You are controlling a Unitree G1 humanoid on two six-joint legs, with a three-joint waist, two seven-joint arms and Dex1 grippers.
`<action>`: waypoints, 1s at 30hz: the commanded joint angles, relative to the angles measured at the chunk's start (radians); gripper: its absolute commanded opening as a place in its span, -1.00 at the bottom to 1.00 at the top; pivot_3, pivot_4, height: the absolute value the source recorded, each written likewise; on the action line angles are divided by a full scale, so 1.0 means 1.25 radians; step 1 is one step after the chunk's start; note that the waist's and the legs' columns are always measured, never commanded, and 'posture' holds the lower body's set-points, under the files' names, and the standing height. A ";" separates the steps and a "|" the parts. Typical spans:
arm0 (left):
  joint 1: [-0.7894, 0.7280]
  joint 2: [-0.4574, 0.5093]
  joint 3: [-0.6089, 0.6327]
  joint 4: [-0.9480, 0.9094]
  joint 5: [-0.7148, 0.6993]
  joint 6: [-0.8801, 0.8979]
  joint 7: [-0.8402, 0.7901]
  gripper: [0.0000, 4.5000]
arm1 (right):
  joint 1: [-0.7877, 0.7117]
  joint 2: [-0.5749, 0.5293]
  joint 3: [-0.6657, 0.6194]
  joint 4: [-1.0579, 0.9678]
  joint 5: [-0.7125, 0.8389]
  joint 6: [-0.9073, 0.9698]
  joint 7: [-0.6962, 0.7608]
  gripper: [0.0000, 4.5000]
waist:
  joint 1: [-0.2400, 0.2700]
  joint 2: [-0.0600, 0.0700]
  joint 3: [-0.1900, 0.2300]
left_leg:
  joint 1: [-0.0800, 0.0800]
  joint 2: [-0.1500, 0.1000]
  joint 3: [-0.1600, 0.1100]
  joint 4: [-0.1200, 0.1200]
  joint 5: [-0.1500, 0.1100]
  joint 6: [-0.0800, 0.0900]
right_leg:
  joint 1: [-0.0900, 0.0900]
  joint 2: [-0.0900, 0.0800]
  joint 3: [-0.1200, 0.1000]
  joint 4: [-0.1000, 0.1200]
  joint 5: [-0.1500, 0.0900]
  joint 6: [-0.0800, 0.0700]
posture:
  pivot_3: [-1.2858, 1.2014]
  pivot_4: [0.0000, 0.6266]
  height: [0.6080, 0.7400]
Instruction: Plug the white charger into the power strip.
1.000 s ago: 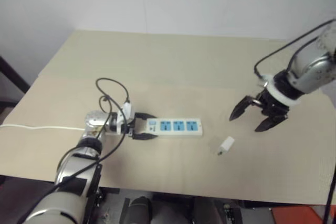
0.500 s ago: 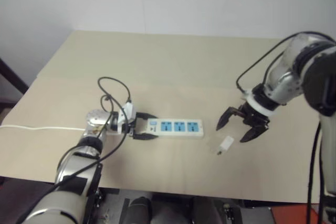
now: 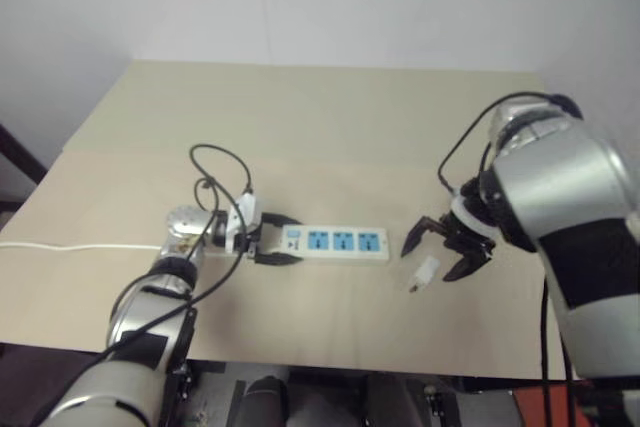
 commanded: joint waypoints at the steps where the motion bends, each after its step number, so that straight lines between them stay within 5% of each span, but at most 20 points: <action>1: -0.016 -0.006 -0.003 0.001 0.019 -0.012 -0.007 0.45 | 0.007 0.024 0.084 0.020 0.022 0.009 0.067 1.00 | -0.001 0.000 0.000 | 0.000 0.000 0.000 0.000 0.000 0.000 | 0.000 0.000 0.000 0.000 0.000 0.000 | 0.03 -0.52 1.00; 13: -0.016 -0.006 0.014 0.005 0.031 -0.012 -0.007 0.45 | 0.061 0.087 0.250 0.020 0.046 0.009 0.211 1.00 | 0.000 0.000 0.000 | -0.001 -0.001 -0.002 0.002 0.000 0.000 | -0.001 0.000 0.000 0.002 0.000 0.000 | 0.03 -0.52 1.00; 28: -0.013 -0.009 0.037 0.010 0.050 -0.013 -0.007 0.45 | 0.094 0.118 0.341 0.020 0.047 0.009 0.282 1.00 | 0.000 0.000 0.000 | -0.007 -0.002 -0.004 0.008 0.000 0.000 | -0.009 0.000 0.002 0.010 0.000 0.000 | 0.03 -0.52 1.00; 30: -0.013 -0.009 0.040 0.010 0.053 -0.014 -0.007 0.45 | 0.097 0.121 0.351 0.020 0.049 0.009 0.289 0.81 | 0.000 0.000 0.000 | -0.007 -0.002 -0.004 0.008 0.000 0.000 | -0.009 0.000 0.002 0.010 0.000 0.000 | 0.03 -0.52 1.00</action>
